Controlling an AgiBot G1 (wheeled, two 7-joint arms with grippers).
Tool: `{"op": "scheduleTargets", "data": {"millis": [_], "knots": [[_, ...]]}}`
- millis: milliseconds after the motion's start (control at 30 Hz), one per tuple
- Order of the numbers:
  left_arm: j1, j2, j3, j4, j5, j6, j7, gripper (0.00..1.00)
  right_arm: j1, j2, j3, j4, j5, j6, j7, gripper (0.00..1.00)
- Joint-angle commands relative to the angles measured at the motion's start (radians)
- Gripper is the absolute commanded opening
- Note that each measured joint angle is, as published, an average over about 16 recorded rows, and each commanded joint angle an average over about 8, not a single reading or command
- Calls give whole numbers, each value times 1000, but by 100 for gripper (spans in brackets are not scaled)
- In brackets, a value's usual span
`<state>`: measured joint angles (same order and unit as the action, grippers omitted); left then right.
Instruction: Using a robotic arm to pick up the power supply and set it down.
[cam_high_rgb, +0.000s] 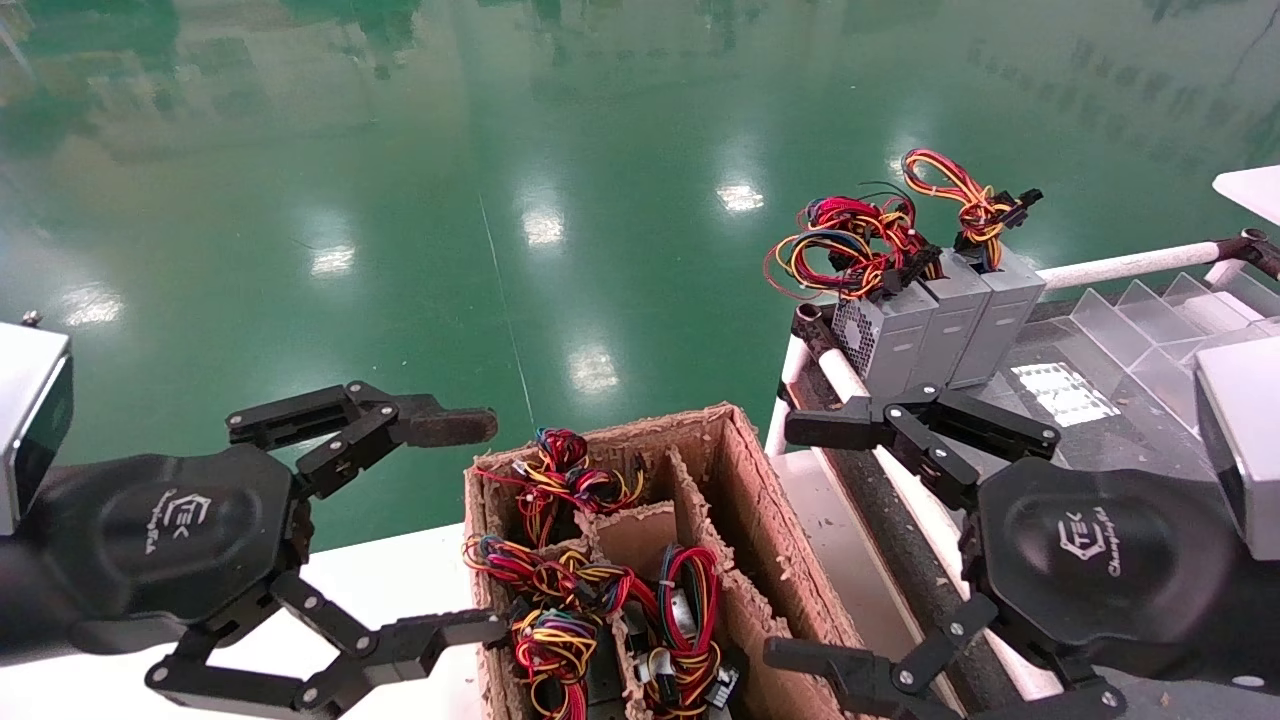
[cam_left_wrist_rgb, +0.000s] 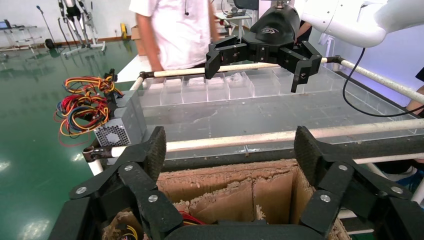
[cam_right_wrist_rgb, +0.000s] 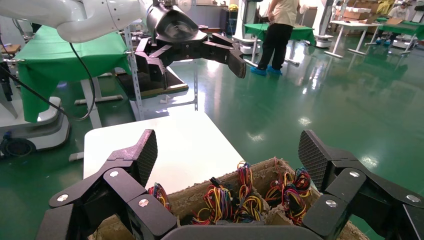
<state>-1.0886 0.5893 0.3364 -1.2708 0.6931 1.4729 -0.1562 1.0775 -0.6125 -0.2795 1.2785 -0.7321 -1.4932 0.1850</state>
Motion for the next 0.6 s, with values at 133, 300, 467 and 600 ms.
{"op": "scheduleTargets", "data": {"millis": [133,300,467,600], "knots": [[0,0,0,0,0,0,0,0,0,0,0,0,0,0,0,100],[0,0,0,0,0,0,0,0,0,0,0,0,0,0,0,100],[0,0,0,0,0,0,0,0,0,0,0,0,0,0,0,100],[0,0,0,0,0,0,0,0,0,0,0,0,0,0,0,100]]}}
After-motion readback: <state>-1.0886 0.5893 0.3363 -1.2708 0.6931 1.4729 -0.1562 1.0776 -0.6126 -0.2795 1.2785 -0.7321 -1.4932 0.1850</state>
